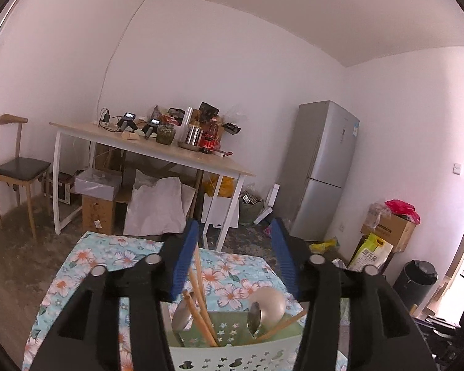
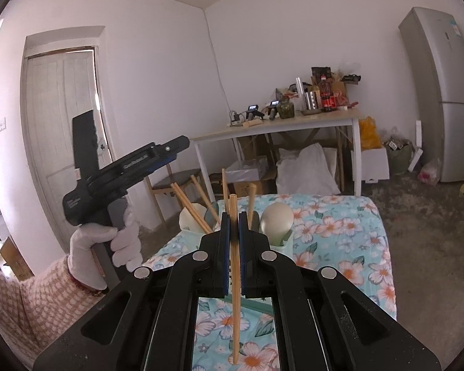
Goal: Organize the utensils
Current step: 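Lower the left gripper's chopstick into the holder and open the left gripper, then lower the right gripper's chopstick into the holder and open the right gripper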
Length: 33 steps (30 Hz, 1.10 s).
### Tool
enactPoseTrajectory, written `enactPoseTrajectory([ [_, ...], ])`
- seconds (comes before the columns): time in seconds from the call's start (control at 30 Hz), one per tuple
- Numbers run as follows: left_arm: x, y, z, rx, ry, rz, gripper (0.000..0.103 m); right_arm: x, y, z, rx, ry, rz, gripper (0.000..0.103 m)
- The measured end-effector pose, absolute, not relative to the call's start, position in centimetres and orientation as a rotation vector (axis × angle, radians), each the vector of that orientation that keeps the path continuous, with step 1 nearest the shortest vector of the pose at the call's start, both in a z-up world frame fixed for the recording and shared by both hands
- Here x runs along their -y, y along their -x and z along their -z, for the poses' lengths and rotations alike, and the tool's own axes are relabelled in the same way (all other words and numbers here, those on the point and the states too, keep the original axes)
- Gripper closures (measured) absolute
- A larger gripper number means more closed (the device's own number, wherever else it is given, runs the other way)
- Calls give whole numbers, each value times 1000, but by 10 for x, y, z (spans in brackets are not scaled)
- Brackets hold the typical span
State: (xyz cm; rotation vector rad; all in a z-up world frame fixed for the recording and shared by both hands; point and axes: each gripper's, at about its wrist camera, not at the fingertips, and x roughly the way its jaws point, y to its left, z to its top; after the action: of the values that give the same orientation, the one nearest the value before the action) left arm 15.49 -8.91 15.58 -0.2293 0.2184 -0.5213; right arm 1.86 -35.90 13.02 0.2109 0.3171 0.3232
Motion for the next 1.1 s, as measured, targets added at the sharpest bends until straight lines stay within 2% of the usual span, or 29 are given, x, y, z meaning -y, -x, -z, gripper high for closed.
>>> enactPoseTrajectory([
  [0.23,76,-137,-155,-211,243,540,35,360,-19,-133,-311,-214,-321,100],
  [0.47,54,-113,-132,-270,230,542,28,361,-21,-146,-276,-224,-336,100],
  [0.8,40,-90,-58,-492,186,529,24,352,-39,-202,-147,-193,-410,100],
  [1.1,41,-88,-15,-565,191,489,20,344,-69,-237,-80,-149,-418,100],
])
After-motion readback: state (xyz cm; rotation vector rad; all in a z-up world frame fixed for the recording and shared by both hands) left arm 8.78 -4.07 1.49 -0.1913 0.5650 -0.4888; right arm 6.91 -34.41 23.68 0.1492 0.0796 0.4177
